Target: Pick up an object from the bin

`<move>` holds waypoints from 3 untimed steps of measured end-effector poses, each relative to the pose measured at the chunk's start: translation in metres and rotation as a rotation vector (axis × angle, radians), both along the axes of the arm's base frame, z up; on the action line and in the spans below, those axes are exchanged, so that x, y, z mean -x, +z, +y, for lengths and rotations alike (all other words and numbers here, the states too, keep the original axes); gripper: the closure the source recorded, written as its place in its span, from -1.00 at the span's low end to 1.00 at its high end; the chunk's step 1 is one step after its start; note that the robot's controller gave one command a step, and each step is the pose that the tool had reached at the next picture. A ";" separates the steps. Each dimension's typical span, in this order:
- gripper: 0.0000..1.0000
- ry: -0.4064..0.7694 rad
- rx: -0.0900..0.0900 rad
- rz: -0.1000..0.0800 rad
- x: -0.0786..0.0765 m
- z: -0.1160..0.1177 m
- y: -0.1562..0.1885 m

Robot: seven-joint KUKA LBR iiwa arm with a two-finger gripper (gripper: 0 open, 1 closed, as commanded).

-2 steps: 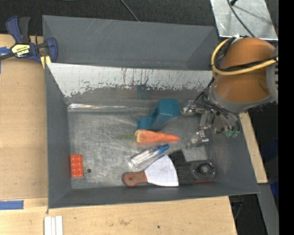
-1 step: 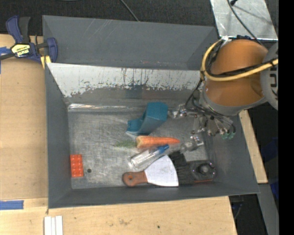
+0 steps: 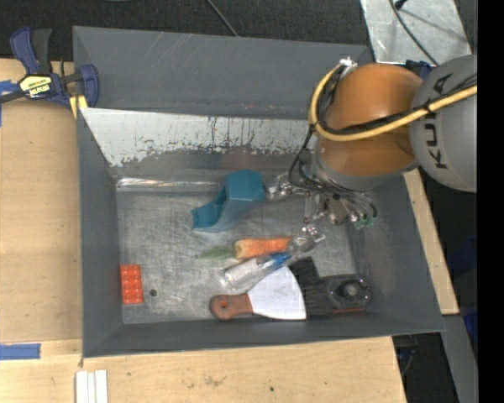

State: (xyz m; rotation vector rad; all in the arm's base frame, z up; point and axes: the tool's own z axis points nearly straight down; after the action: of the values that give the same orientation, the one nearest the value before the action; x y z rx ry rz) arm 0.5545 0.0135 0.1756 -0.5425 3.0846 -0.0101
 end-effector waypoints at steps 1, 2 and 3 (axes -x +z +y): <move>-1.00 -0.001 -0.007 0.002 -0.018 0.023 -0.026; 1.00 0.054 -0.008 -0.008 0.015 0.003 -0.095; 1.00 0.054 -0.008 -0.008 0.015 0.003 -0.095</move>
Offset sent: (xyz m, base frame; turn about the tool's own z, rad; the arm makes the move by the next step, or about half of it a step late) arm -0.0227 0.0009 -0.1056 -0.0548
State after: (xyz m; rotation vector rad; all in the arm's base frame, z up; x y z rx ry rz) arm 0.5394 0.0165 0.0808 -0.6239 3.0592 0.0004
